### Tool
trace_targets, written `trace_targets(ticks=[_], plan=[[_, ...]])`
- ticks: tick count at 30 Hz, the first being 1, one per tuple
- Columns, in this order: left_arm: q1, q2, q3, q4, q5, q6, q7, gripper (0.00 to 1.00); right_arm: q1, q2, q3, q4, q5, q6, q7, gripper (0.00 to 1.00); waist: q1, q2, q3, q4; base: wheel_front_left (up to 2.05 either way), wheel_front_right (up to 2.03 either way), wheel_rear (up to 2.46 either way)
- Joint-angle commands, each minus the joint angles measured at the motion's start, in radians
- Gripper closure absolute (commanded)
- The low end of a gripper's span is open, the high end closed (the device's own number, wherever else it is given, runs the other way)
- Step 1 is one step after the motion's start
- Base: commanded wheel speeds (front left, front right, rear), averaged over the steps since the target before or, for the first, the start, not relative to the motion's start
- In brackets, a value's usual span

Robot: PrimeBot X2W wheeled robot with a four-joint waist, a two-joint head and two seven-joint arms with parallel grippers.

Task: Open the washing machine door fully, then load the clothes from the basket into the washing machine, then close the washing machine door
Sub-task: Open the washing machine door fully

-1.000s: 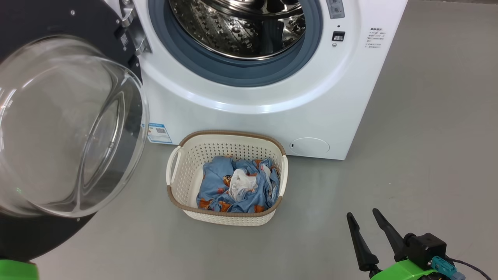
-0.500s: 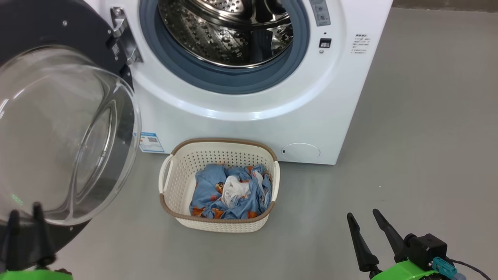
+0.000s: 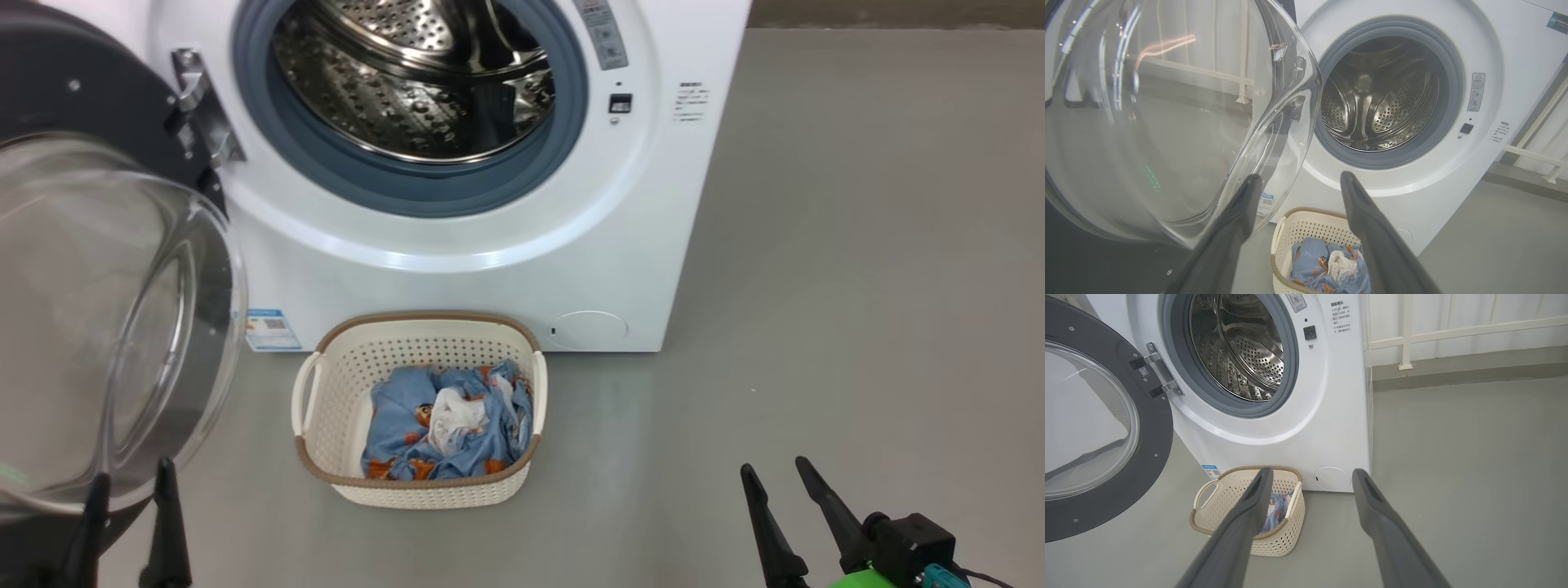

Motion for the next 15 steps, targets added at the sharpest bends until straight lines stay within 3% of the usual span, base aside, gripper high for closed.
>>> trace_targets(ticks=[1,15], plan=[[-0.001,0.031,0.02,-0.033,0.004,-0.001,-0.006,0.0,-0.002,-0.003,0.019,-0.034,-0.005,0.003,-0.012,0.0,0.0,0.0,-0.007,-0.027,0.0,0.0,0.0],[0.071,0.064,-0.055,-0.026,0.02,-0.002,-0.006,0.0,0.034,-0.003,-0.047,-0.155,-0.034,0.003,-0.012,0.0,0.0,0.0,-0.019,-0.089,0.0,0.0,0.0]])
